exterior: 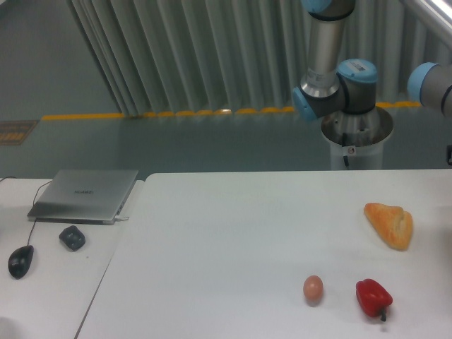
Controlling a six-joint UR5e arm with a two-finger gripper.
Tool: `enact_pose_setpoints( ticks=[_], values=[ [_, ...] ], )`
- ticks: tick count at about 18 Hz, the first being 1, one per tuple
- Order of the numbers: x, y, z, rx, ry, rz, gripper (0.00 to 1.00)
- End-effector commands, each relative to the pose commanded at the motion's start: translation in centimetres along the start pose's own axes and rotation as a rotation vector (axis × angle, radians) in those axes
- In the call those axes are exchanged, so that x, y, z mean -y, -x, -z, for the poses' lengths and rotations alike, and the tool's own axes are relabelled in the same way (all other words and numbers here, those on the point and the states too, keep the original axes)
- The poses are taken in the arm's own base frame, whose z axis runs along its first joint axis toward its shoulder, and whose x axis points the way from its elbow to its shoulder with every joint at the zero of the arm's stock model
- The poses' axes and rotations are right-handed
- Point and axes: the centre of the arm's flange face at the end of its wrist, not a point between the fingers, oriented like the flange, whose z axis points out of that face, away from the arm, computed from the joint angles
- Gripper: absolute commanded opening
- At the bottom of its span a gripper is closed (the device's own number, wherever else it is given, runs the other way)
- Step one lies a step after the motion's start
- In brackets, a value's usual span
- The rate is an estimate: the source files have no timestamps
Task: Place the green pepper on the table
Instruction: 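Move the gripper in and lower it beside the bread roll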
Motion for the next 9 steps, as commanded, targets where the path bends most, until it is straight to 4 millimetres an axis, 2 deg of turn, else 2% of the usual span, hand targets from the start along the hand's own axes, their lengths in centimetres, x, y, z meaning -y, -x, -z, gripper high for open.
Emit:
enact_pose_setpoints(
  ticks=[4,9],
  values=[
    [0.7,-0.1,-0.3,-0.007,-0.006,-0.008,1.0],
    [1.8,-1.5,-2.8,-0.056,-0.032,0.028,1.0]
  ],
)
